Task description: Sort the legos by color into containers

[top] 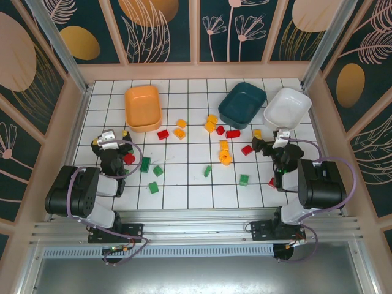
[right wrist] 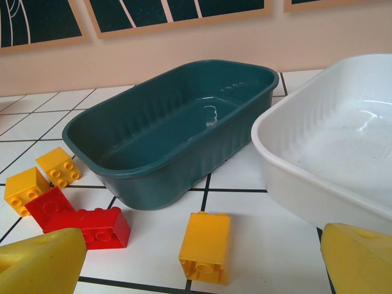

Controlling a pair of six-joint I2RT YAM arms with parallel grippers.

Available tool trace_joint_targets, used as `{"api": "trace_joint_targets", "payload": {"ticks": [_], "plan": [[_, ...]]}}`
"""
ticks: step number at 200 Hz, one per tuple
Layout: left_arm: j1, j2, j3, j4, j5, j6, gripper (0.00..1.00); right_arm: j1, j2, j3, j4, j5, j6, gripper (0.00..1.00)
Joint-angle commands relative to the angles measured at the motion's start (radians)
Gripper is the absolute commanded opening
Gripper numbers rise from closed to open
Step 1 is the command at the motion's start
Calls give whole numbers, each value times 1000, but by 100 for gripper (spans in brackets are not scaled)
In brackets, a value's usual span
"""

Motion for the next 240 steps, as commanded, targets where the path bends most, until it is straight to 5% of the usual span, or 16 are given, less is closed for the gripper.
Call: {"api": "trace_joint_targets", "payload": {"ticks": [1, 65, 84, 115, 140, 156, 176, 190, 214, 240], "plan": [[9, 0, 12, 17, 12, -13, 99, -3, -3, -9, 47, -9, -15, 99], [9, 0, 12, 15, 12, -13, 99, -3, -3, -7, 45, -7, -14, 99], [7, -36, 9, 0, 7, -6, 99, 23, -26, 29, -41, 209, 32, 99], [-1, -351, 249, -607, -79, -104, 99, 124, -212, 333, -604, 423, 12, 99], [-1, -470, 504, -924, -62, -249, 99, 236, -236, 711, -1040, 656, 96, 99], [1, -494, 651, -1113, -87, -448, 99, 173, -166, 929, -1296, 510, 248, 99], [0, -523, 709, -1234, -108, -557, 99, 75, -54, 1026, -1367, 220, 372, 99], [5, -553, 647, -1177, -137, -635, 99, 49, 34, 1085, -1416, 109, 391, 78], [5, -483, 694, -1186, 15, -554, 96, 71, 165, 1164, -1521, 236, 427, 46], [4, -269, 869, -1356, 170, -497, 78, 80, 283, 1206, -1559, 259, 476, 41]]}}
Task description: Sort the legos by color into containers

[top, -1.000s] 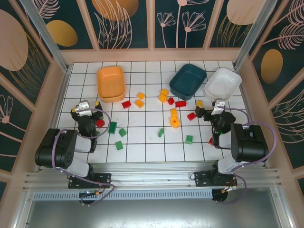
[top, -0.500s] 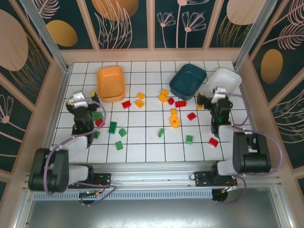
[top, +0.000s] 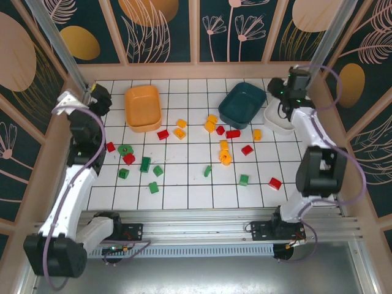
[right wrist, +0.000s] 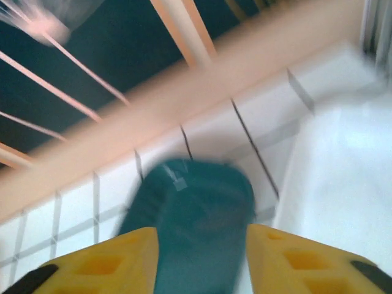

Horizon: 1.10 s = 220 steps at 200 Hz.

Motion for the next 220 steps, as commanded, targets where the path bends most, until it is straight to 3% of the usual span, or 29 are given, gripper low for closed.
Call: {"api": "trace_joint_targets", "payload": {"ticks": [1, 26, 43, 102, 220], "plan": [[1, 168, 135, -199, 169, 22, 78, 15, 68, 46, -162, 5, 89, 41], [-4, 373, 258, -264, 349, 26, 69, 33, 143, 61, -148, -10, 130, 43], [-26, 489, 349, -309, 391, 44, 68, 51, 183, 92, -157, -15, 139, 45], [-118, 815, 612, -445, 365, 115, 68, 83, 267, 138, -160, -8, 170, 45], [-145, 964, 650, -468, 313, 156, 67, 138, 321, 191, -201, 15, 166, 38]]}}
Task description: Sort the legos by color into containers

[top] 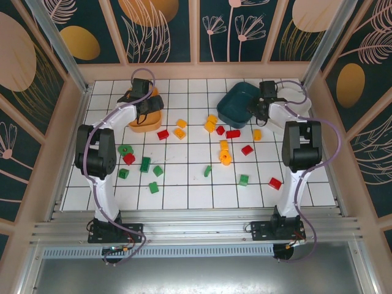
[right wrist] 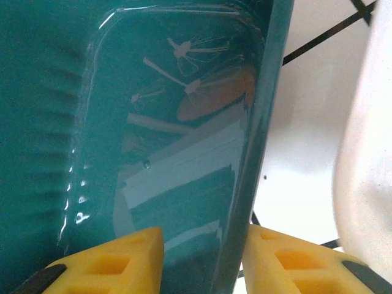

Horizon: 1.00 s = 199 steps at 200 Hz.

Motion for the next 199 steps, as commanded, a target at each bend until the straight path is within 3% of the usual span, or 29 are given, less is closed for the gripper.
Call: {"api": "trace_joint_targets", "payload": {"ticks": [1, 93, 146, 199], "plan": [[-3, 40, 28, -17, -20, 34, 67, 11, 31, 49, -43, 23, 5, 38], [-17, 103, 33, 7, -11, 100, 61, 49, 106, 160, -87, 107, -18, 11], [-25, 124, 29, 36, 20, 114, 45, 102, 178, 287, -113, 174, -32, 2], [-31, 132, 32, 48, 81, 130, 20, 175, 310, 485, -152, 165, -50, 0]]}}
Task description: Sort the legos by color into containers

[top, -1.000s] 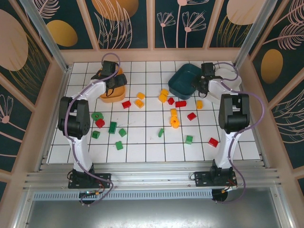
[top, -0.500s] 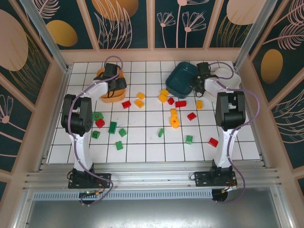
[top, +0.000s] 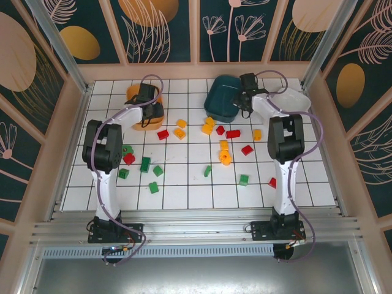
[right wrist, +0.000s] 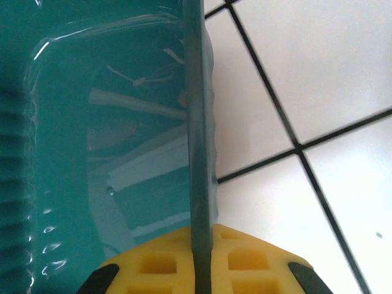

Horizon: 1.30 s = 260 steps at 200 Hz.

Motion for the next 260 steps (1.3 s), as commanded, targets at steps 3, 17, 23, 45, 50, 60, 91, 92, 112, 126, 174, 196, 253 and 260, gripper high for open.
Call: {"api": "trace_joint_targets", "payload": {"ticks": [3, 17, 23, 45, 50, 60, 91, 92, 112, 126, 174, 196, 253, 260], "plan": [[-8, 13, 19, 6, 48, 19, 19, 49, 61, 111, -38, 31, -18, 0], [-8, 5, 12, 12, 62, 20, 15, 72, 88, 154, -50, 34, -15, 0], [-8, -1, 8, 16, 69, 21, 13, 84, 101, 176, -59, 37, -15, 0], [-8, -20, -19, 48, 115, 15, 5, 121, 148, 254, -94, 40, -17, 0], [-9, -26, -27, 57, 125, 13, 4, 129, 157, 266, -99, 40, -15, 0], [-10, -30, -36, 70, 147, 11, 2, 145, 168, 283, -106, 44, -14, 0], [-24, -32, -55, 110, 192, 22, 0, 186, 193, 317, -125, 40, -16, 0], [-25, -33, -55, 111, 192, 22, 0, 187, 194, 318, -126, 40, -17, 0], [-38, -49, -81, 141, 202, 26, 0, 204, 197, 322, -149, 44, -28, 0], [-45, -67, -110, 160, 205, 40, 0, 217, 192, 321, -173, 54, -50, 0], [-53, -169, -231, 210, 165, 137, 0, 241, 108, 186, -186, 94, -138, 0], [-53, -190, -249, 205, 144, 181, 0, 243, 59, 128, -177, 128, -168, 0], [-52, -271, -229, 170, 45, 148, 41, 247, 31, 105, -143, 145, -164, 0], [-52, -288, -228, 165, 9, 129, 46, 247, 40, 117, -146, 137, -164, 0]]}}
